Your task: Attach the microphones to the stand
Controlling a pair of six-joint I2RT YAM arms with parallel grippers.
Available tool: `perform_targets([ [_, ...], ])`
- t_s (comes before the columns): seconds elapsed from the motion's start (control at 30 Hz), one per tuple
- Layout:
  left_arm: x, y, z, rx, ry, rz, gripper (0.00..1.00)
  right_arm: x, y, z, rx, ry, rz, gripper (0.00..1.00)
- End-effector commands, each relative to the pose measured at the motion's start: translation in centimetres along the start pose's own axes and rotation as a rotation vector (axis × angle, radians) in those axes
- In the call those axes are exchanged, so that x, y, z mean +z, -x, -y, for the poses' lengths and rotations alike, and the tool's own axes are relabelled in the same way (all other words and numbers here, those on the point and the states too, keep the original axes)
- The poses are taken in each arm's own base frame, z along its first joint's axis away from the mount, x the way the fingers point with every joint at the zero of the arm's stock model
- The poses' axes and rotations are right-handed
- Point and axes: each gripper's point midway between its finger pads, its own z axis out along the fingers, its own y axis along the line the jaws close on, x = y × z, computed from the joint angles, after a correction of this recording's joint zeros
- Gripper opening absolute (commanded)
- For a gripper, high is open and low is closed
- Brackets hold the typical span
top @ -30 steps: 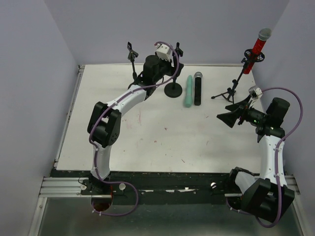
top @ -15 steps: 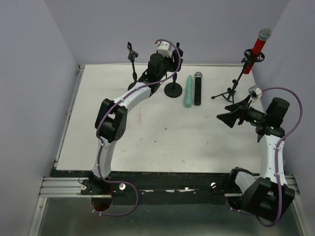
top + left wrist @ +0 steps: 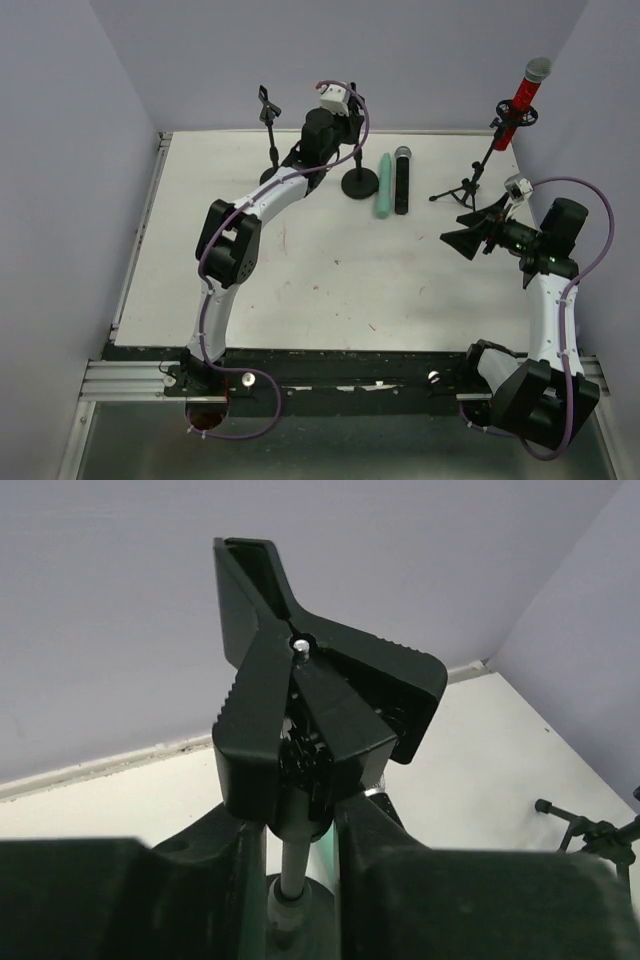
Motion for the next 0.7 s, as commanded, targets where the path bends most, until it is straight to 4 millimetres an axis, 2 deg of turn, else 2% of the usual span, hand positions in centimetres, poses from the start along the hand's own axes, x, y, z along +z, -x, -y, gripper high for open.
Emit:
perform_targets([
  [0.0, -0.5, 1.8, 0.9, 0.062, -0.038, 0.066, 0.04, -0.1, 0.7, -0.5, 0.007, 0.021, 0.002, 1.00],
  [0.17, -3.8, 4.3, 2.4, 0.189, -0.113, 0.108, 0.00, -0.1, 0.6, -0.6, 0.003, 0.023, 0.000, 1.00],
  [0.3, -8.3, 4.3, 3.0, 0.258, -0.161, 0.092, 0.00, -0.1, 0.6, -0.8, 0.000, 0.029, 0.001, 1.00],
  [0.4, -12.0, 4.4, 4.3, 0.262, -0.232, 0.075, 0.00, -0.1, 0.5, -0.8, -0.001, 0.033, 0.001, 1.00],
  [0.57, -18.8, 0.8, 6.9, 0.207, -0.364, -0.002, 0.00, -0.1, 0.3, -0.7, -0.006, 0.029, -0.001, 1.00],
  [0.67, -22.6, -1.5, 8.8, 0.241, -0.427, -0.023, 0.00, -0.1, 0.2, -0.6, -0.006, 0.028, -0.002, 1.00],
])
